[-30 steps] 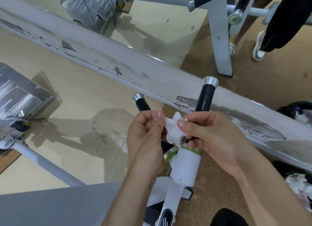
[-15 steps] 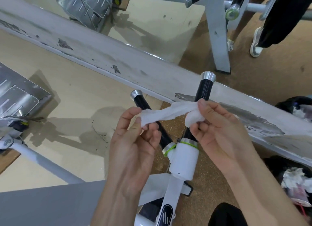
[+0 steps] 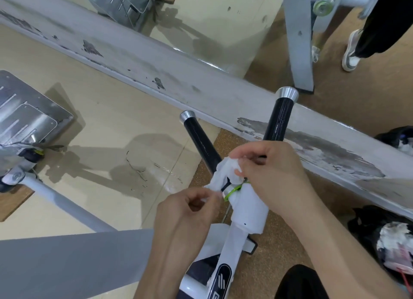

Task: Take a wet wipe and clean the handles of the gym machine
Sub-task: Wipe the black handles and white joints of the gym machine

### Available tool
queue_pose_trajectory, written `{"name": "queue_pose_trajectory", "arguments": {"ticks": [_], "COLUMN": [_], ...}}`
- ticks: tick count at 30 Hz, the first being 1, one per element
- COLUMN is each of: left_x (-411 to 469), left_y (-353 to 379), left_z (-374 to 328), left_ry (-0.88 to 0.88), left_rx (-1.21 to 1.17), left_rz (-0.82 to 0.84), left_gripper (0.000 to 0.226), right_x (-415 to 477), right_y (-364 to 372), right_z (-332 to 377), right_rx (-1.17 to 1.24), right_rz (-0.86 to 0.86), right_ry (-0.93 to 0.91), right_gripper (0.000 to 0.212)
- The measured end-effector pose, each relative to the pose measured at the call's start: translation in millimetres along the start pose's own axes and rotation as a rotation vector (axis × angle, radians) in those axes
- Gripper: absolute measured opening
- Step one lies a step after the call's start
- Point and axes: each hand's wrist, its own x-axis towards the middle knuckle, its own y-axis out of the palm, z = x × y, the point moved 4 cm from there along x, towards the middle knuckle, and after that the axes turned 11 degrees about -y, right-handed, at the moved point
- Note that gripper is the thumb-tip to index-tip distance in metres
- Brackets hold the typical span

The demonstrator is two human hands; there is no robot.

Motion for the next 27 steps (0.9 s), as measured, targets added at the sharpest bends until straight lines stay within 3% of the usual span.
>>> {"name": "queue_pose_trajectory", "arguments": {"ticks": [3, 6, 8, 9, 12, 15, 20, 22, 24, 27], "left_x": [10, 20, 23, 24, 24, 28, 24, 20, 23, 34], "left_y": [9, 17, 19, 19, 19, 15, 17, 23, 29, 34], "left_z": [0, 0, -1, -2, -12, -13, 9, 4, -7, -24], "left_ry": [0.063, 0.082, 0.077, 0.105, 0.231, 0.305, 0.061, 0.066, 0.138, 0.272], "left_rx": [0.105, -0.006, -0.153, -0.169, -0.015, 0.026, -0.257, -0.304, -0.227, 0.076], "left_rz": [-0.038, -0.094, -0.058, -0.017, 0.099, 0.021, -0.108, -0.108, -0.096, -0.103], "left_gripper": [0.036, 0.023, 0.013, 0.020, 0.031, 0.021, 0.020, 0.016, 0.016, 0.013], "right_x": [0, -4, -1, 0, -1, -6, -15, -18, -20, -19], "right_y": [15, 24, 18, 13, 11, 6, 5, 10, 14, 15], "right_z": [9, 17, 16, 13, 7, 0, -9, -10, -11, -12], "right_rx": [-0.437, -0.698, -0.609, -0.511, -0.419, -0.374, -0.504, -0.551, -0.590, -0.646], "right_rz": [0.142, 0.239, 0.251, 0.255, 0.309, 0.128, -0.013, -0.008, 0.008, 0.005], "right_ry": [-0.199, -0.355, -0.319, -0.283, -0.329, -0.437, -0.529, -0.543, -0.539, -0.524], "right_gripper": [0.019, 0.011, 0.016, 0.020, 0.021, 0.021, 0.014, 0.014, 0.018, 0.026]}}
